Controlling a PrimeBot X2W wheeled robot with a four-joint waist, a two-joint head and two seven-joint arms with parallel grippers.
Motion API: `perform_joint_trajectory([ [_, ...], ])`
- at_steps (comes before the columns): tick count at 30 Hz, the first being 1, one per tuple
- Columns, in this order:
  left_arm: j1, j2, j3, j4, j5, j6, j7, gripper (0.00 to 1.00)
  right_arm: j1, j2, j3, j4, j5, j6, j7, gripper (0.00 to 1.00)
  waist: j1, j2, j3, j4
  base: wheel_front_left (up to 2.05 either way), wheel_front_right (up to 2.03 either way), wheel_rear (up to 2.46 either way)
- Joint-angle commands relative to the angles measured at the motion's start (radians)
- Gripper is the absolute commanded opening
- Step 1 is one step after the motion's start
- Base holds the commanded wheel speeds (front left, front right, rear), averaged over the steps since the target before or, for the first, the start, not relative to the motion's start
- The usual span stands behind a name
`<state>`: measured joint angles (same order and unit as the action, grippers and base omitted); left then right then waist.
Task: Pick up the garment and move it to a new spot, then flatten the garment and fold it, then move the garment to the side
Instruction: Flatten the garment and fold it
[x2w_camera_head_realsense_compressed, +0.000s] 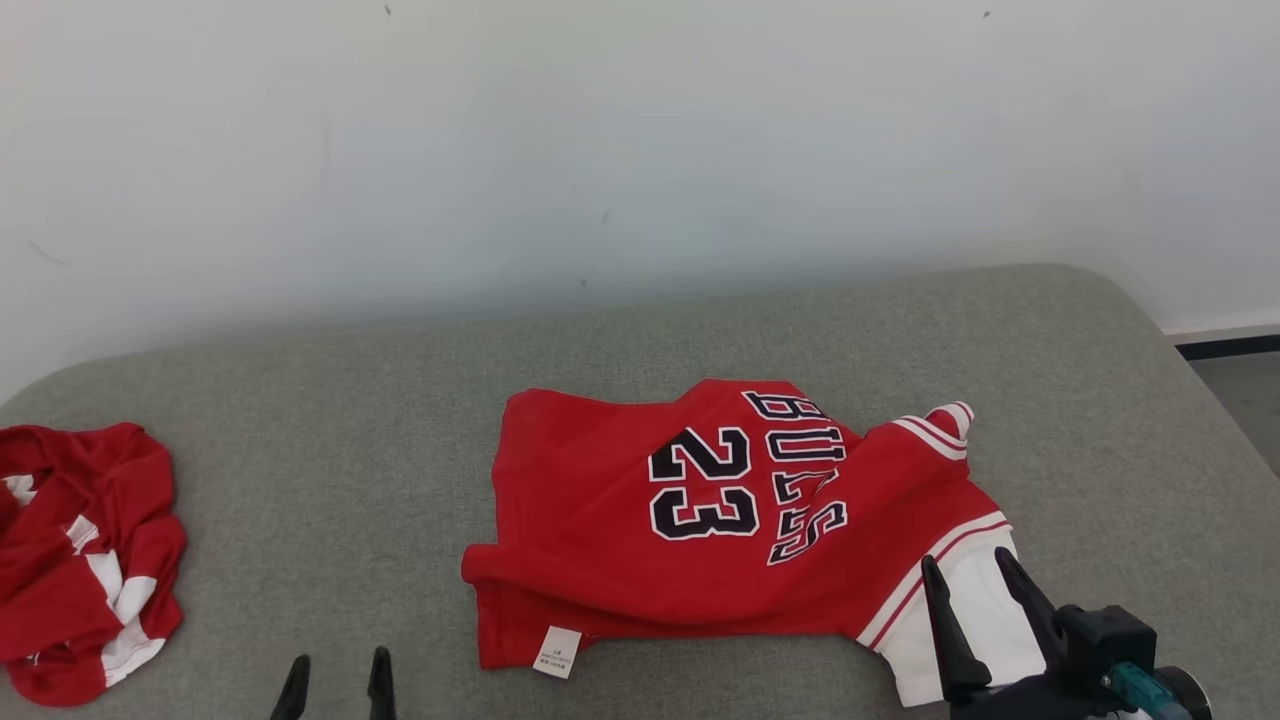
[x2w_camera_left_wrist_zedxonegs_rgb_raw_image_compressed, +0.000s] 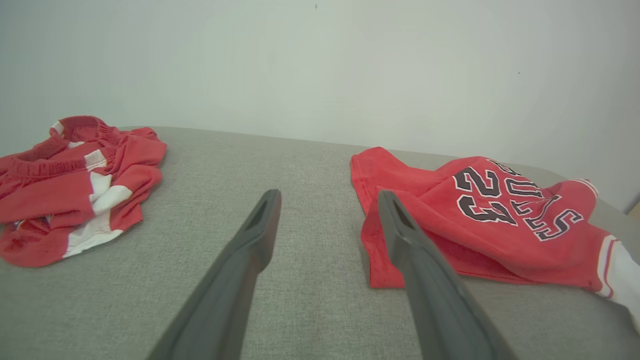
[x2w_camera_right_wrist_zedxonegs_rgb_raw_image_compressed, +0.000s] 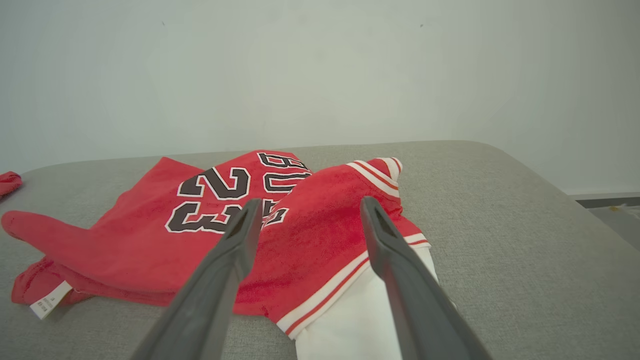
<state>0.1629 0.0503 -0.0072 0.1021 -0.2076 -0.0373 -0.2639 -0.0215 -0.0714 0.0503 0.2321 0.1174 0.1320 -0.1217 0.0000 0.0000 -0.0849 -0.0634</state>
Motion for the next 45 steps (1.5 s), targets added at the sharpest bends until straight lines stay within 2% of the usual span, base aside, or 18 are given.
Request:
perform_joint_trajectory([
  [1, -0.024, 0.0, -0.008, 0.008, 0.008, -0.008, -0.001, 1.0, -0.015, -0.007, -0.003, 0.003, 0.011, -0.003, 0.017, 1.0, 0.0, 0.0, 0.006, -0.004, 0.0, 0.0, 0.0],
  [5, -0.088, 0.003, -0.059, 0.102, 0.02, -0.041, 0.003, 1.0, -0.036, -0.04, -0.02, 0.028, 0.026, -0.003, 0.143, 1.0, 0.0, 0.0, 0.034, -0.021, 0.0, 0.0, 0.0],
  [11, -0.192, 0.013, -0.11, 0.238, 0.029, -0.058, 0.097, 1.0, -0.064, -0.085, -0.044, 0.078, 0.026, -0.003, 0.287, 1.0, 0.0, 0.0, 0.079, -0.044, 0.0, 0.0, 0.0],
  [18, -0.344, 0.011, -0.133, 0.358, 0.05, -0.015, 0.233, 1.0, -0.123, -0.122, -0.078, 0.143, 0.014, -0.003, 0.396, 1.0, 0.0, 0.0, 0.166, -0.067, 0.0, 0.0, 0.0],
  [26, -0.423, 0.015, -0.149, 0.41, 0.073, 0.032, 0.321, 1.0, -0.18, -0.124, -0.081, 0.213, 0.019, -0.003, 0.408, 1.0, 0.0, 0.0, 0.22, -0.075, 0.0, 0.0, 0.0],
  [36, -0.399, 0.028, -0.155, 0.371, 0.078, 0.064, 0.313, 1.0, -0.198, -0.126, -0.073, 0.267, 0.028, -0.003, 0.386, 1.0, 0.0, 0.0, 0.226, -0.071, 0.0, 0.0, 0.0],
  [40, -0.376, 0.035, -0.157, 0.351, 0.076, 0.07, 0.306, 0.85, -0.191, -0.129, -0.076, 0.273, 0.032, -0.003, 0.386, 1.0, 0.0, 0.0, 0.223, -0.067, 0.0, 0.0, 0.0],
  [42, -0.369, 0.038, -0.161, 0.348, 0.074, 0.066, 0.308, 0.73, -0.191, -0.129, -0.074, 0.275, 0.036, -0.003, 0.385, 1.0, 0.0, 0.0, 0.222, -0.066, 0.0, 0.0, 0.0],
  [45, -0.374, 0.04, -0.174, 0.351, 0.076, 0.057, 0.3, 0.82, -0.194, -0.128, -0.07, 0.277, 0.038, -0.003, 0.384, 1.0, 0.0, 0.0, 0.222, -0.066, 0.0, 0.0, 0.0],
])
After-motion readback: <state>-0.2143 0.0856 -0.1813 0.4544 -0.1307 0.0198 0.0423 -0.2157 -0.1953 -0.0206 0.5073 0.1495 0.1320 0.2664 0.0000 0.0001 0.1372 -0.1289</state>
